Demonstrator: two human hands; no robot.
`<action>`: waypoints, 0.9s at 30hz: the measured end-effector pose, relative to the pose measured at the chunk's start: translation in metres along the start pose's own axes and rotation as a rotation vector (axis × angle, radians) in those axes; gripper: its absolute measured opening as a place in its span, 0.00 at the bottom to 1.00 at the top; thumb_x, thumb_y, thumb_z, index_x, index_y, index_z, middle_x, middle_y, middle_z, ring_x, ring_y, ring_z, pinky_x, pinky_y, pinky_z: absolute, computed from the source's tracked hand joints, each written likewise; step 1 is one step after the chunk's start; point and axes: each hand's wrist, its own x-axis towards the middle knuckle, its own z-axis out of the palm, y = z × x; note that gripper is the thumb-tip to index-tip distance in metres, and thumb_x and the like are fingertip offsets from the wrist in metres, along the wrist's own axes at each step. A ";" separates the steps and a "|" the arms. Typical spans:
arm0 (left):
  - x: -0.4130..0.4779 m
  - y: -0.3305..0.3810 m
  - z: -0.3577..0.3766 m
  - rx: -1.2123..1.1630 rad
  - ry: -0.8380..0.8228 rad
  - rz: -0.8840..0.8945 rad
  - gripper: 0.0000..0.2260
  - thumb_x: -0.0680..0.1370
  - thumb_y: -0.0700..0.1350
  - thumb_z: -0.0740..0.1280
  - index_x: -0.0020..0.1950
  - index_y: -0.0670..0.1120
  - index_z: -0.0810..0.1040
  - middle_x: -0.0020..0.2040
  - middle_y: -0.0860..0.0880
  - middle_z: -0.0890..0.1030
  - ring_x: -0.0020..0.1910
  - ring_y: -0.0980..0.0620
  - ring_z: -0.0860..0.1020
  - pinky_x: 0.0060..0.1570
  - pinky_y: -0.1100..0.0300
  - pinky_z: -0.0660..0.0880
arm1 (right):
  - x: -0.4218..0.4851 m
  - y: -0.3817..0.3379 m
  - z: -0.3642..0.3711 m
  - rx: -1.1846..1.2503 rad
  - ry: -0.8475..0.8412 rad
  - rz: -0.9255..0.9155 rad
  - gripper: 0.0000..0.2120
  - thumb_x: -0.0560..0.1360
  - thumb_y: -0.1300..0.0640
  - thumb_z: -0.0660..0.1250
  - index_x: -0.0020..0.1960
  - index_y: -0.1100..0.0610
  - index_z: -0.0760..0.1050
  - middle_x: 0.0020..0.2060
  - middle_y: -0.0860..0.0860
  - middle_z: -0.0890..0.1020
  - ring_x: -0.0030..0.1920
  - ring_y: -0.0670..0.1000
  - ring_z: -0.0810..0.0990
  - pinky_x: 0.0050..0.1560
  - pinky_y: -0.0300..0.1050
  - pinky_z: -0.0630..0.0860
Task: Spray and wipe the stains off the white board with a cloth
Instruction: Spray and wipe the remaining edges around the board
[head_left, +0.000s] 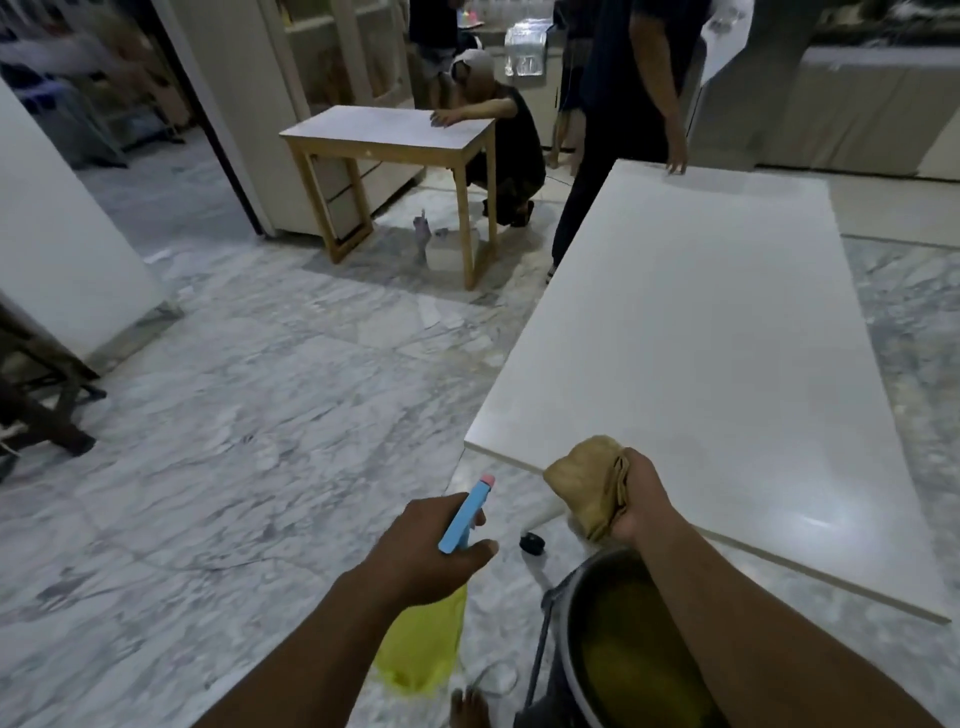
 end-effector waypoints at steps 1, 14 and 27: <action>0.015 -0.010 -0.008 -0.002 -0.005 0.009 0.13 0.75 0.59 0.71 0.54 0.54 0.78 0.43 0.57 0.78 0.39 0.60 0.76 0.37 0.66 0.70 | 0.005 0.002 0.005 -0.067 0.070 -0.088 0.08 0.67 0.58 0.68 0.46 0.56 0.74 0.41 0.54 0.79 0.43 0.54 0.80 0.50 0.45 0.77; 0.193 -0.076 -0.107 0.055 -0.142 0.120 0.15 0.74 0.60 0.71 0.57 0.55 0.78 0.44 0.56 0.79 0.42 0.55 0.79 0.44 0.57 0.77 | 0.087 -0.032 0.066 -0.015 0.273 -0.114 0.20 0.75 0.52 0.56 0.50 0.64 0.82 0.41 0.61 0.85 0.38 0.61 0.85 0.44 0.54 0.81; 0.366 -0.066 -0.129 0.068 -0.445 0.575 0.17 0.74 0.60 0.70 0.58 0.54 0.78 0.46 0.54 0.81 0.44 0.53 0.79 0.46 0.55 0.78 | 0.084 -0.044 0.090 0.029 0.510 -0.258 0.32 0.67 0.48 0.78 0.65 0.65 0.76 0.58 0.64 0.82 0.58 0.65 0.82 0.56 0.60 0.79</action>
